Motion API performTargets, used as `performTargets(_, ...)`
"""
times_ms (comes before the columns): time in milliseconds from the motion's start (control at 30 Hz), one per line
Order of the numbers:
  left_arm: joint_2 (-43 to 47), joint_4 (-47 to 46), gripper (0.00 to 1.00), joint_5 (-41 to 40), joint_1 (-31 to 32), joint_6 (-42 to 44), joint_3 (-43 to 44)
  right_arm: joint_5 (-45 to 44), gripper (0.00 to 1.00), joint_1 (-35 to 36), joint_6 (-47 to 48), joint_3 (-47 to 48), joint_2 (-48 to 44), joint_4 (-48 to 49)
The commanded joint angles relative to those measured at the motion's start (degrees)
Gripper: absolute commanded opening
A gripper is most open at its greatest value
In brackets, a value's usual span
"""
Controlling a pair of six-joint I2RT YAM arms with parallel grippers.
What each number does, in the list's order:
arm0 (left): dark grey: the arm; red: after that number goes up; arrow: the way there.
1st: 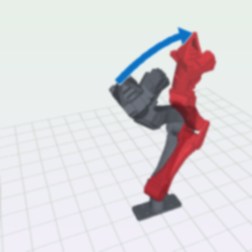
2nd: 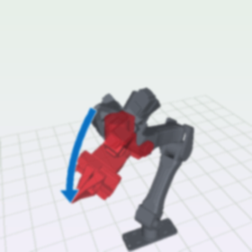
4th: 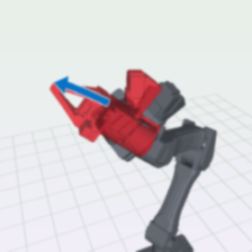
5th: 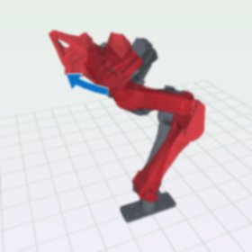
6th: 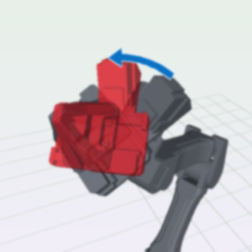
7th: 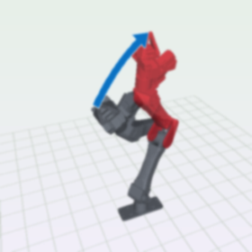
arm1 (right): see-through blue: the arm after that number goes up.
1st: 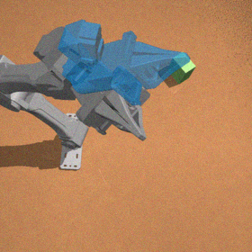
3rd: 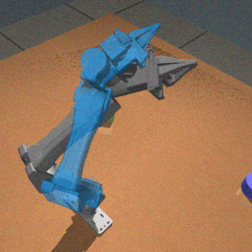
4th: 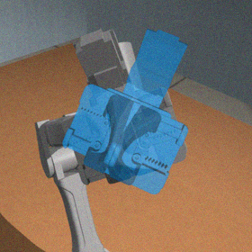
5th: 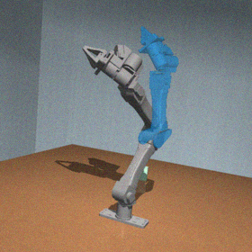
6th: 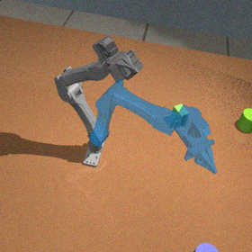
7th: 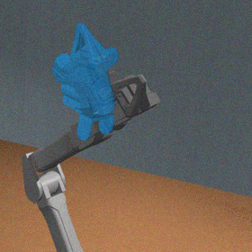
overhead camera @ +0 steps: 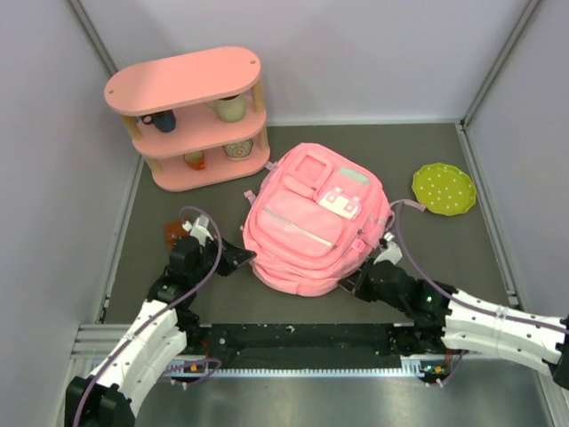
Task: Pack the student bag
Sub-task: Zip the student bag at the center of the board.
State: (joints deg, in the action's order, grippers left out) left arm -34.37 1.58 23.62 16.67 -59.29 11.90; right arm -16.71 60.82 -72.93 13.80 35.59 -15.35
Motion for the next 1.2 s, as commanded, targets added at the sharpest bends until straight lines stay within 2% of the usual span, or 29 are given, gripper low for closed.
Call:
performTargets(0, 0.79, 1.57, 0.0, -3.4, -2.95, 5.4, 7.86, -7.01, 0.0, -0.88, 7.61, 6.84, 6.5, -11.36)
performTargets(167, 1.76, 10.01, 0.0, -4.37, -4.8, 9.36, 11.21, -11.41, 0.0, -3.68, 7.89, 9.57, 9.49, -15.75)
performTargets(367, 2.9, 14.84, 0.0, -3.67, -7.26, 11.39, 11.74, -10.99, 0.0, -11.24, 12.45, 9.75, 8.44, -15.41)
performTargets(400, 2.99, 14.68, 0.0, -3.4, -7.44, 11.39, 11.31, -9.93, 0.0, -11.68, 16.46, 9.93, 7.74, -12.8)
performTargets(500, 2.64, 15.02, 0.0, -2.7, -8.14, 12.17, 11.39, -10.27, 0.0, -11.95, 19.39, 10.37, 6.6, -12.77)
performTargets(667, 2.56, 17.75, 0.0, -1.73, -10.95, 14.72, 13.76, -6.59, 0.0, -19.4, 20.28, 9.49, 9.22, -14.62)
performTargets(933, 1.41, 19.68, 0.0, 5.12, -18.41, 16.13, 15.26, -7.11, 0.0, -25.74, 22.39, 13.17, 13.0, -14.35)
performTargets(1167, 1.15, 19.51, 0.0, 7.58, -20.44, 16.4, 14.99, -8.69, 0.0, -31.11, 22.56, 13.53, 17.23, -11.81)
